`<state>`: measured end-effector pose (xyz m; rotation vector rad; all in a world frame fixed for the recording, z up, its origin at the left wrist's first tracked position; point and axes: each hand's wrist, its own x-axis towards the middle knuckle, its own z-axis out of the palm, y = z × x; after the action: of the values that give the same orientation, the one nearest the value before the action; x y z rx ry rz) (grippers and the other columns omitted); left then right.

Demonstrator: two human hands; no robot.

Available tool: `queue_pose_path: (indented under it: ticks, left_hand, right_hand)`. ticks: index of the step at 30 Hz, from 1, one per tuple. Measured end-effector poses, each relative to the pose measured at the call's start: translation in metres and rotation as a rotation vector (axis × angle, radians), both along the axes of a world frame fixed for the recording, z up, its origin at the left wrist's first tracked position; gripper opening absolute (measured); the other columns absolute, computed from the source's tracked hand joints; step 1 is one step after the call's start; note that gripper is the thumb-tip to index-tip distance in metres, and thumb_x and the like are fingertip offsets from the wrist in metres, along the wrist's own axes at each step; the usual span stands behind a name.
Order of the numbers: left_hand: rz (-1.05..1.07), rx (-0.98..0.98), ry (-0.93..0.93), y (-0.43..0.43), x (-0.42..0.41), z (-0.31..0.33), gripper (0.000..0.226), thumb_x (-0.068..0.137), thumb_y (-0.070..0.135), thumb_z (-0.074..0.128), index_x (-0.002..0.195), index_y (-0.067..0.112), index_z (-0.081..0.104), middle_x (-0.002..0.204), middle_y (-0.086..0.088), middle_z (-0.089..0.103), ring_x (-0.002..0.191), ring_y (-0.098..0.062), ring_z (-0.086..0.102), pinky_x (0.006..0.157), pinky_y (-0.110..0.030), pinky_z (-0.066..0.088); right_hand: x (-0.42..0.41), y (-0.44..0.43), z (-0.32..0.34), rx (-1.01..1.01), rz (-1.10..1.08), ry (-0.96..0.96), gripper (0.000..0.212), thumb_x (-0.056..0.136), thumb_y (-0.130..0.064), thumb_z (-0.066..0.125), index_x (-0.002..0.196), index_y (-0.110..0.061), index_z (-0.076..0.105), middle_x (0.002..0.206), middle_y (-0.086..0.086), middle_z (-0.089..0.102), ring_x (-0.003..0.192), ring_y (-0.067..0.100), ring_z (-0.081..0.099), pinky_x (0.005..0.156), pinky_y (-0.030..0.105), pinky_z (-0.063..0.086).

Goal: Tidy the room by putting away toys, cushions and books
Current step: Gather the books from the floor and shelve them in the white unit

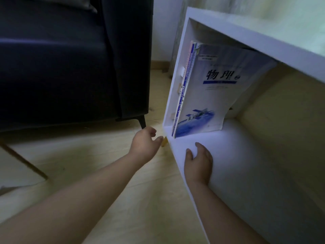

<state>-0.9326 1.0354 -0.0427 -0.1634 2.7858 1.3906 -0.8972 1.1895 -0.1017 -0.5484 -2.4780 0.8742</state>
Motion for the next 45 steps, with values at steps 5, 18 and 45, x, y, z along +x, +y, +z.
queue_pose_path:
  ticks: [5, 18, 45]
  left_hand:
    - [-0.06, -0.08, -0.04, -0.018, 0.026, 0.02, 0.045, 0.092, 0.033, 0.06, 0.13, 0.012, 0.053, 0.125, -0.003, 0.06, 0.111, -0.018, 0.058, 0.082, -0.023, 0.04]
    - [0.0, 0.008, -0.061, -0.041, 0.06, 0.019, 0.045, 0.091, 0.033, 0.062, 0.129, 0.012, 0.055, 0.123, -0.002, 0.062, 0.11, -0.016, 0.058, 0.09, -0.025, 0.046]
    - [0.012, 0.07, -0.053, -0.023, 0.023, -0.004, 0.041, 0.091, 0.03, 0.062, 0.127, 0.01, 0.056, 0.121, -0.003, 0.063, 0.109, -0.016, 0.059, 0.089, -0.026, 0.046]
  right_hand:
    - [0.028, -0.003, 0.014, 0.002, 0.071, -0.086, 0.043, 0.093, -0.027, 0.058, 0.133, -0.011, 0.054, 0.132, 0.011, 0.057, 0.122, 0.026, 0.052, 0.1, 0.037, 0.044]
    - [-0.016, -0.016, 0.103, -0.521, 0.189, 0.26, 0.091, 0.086, -0.037, 0.068, 0.154, -0.03, 0.008, 0.162, -0.004, 0.008, 0.147, 0.015, 0.017, 0.109, 0.023, 0.026]
    - [-0.05, -0.008, 0.081, -0.481, 0.324, 0.156, 0.082, 0.088, -0.028, 0.067, 0.152, -0.037, 0.017, 0.158, 0.0, 0.018, 0.14, 0.016, 0.032, 0.102, 0.031, 0.045]
